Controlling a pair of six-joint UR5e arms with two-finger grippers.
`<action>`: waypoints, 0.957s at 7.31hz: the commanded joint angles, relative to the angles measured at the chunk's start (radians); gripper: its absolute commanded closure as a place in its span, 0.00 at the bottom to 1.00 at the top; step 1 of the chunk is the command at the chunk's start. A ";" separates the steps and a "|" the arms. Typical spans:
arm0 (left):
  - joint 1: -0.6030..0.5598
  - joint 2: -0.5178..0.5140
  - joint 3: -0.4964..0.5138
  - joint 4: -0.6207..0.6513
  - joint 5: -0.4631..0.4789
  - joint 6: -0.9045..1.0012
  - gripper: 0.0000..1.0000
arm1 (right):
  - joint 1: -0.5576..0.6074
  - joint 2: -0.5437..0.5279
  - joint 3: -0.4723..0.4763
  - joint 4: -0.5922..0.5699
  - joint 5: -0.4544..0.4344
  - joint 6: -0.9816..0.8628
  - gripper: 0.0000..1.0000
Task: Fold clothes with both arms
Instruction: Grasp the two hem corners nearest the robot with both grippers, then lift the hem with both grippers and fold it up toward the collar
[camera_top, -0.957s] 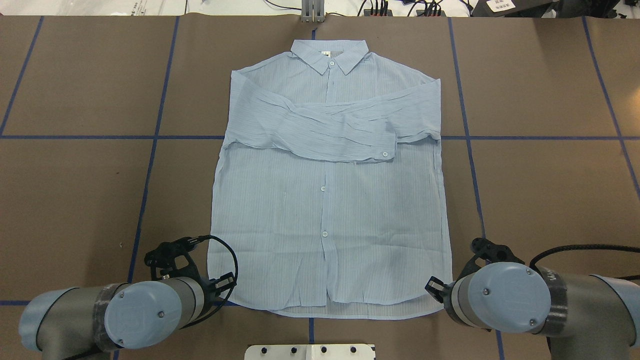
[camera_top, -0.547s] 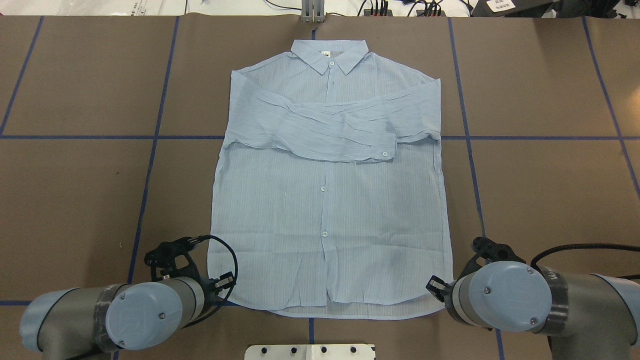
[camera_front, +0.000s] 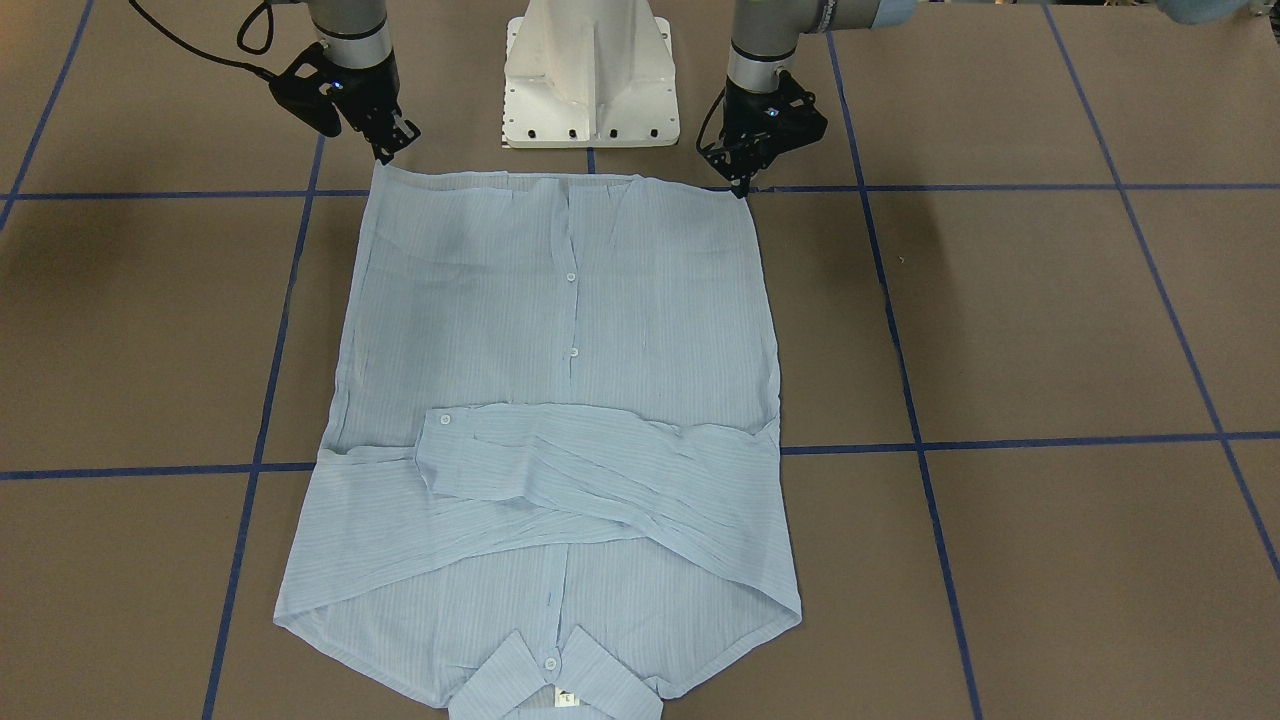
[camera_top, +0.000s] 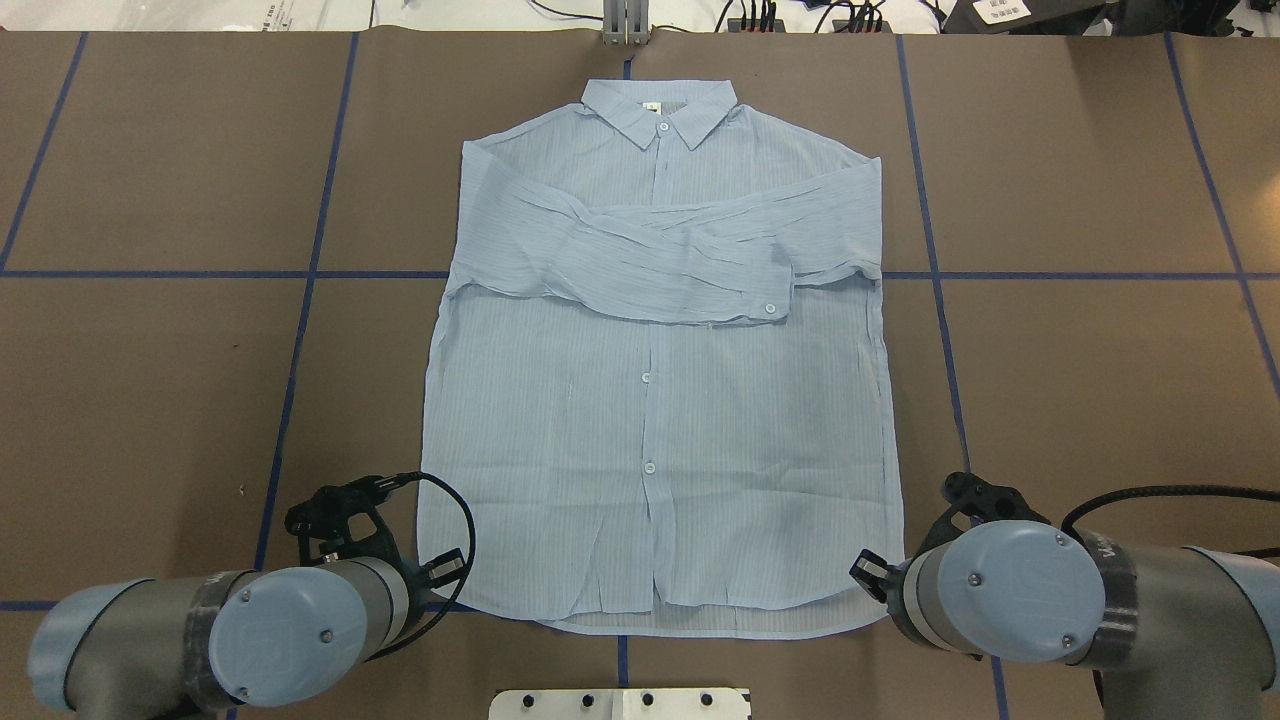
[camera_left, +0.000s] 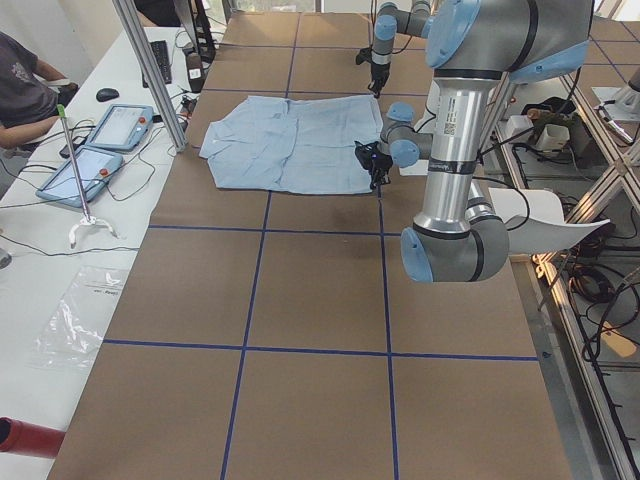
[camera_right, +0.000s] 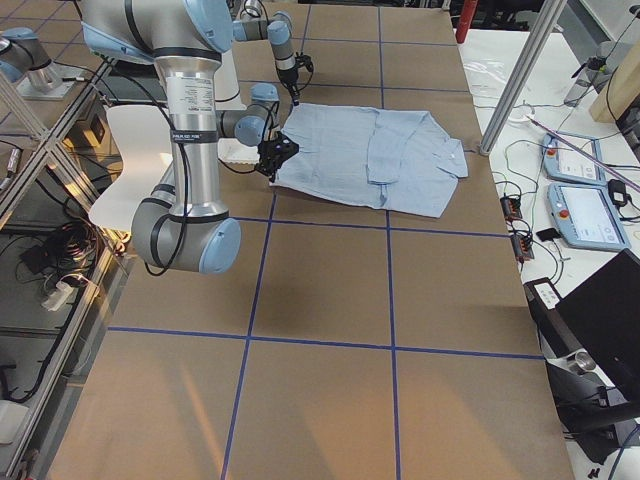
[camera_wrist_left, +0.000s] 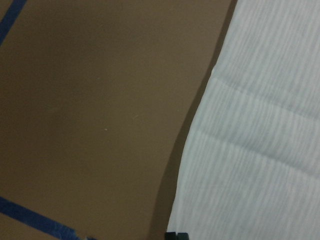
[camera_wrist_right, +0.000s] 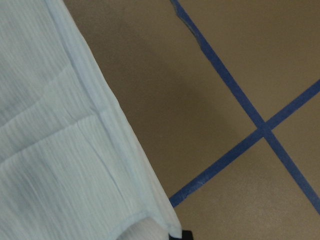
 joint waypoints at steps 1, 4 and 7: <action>-0.005 0.006 -0.169 0.095 -0.043 -0.004 1.00 | 0.006 -0.037 0.094 0.000 0.001 0.012 1.00; -0.025 0.016 -0.382 0.114 -0.103 -0.200 1.00 | 0.008 -0.120 0.254 0.000 0.034 0.086 1.00; -0.228 -0.024 -0.400 0.169 -0.200 -0.165 1.00 | 0.206 -0.028 0.308 0.001 0.158 0.088 1.00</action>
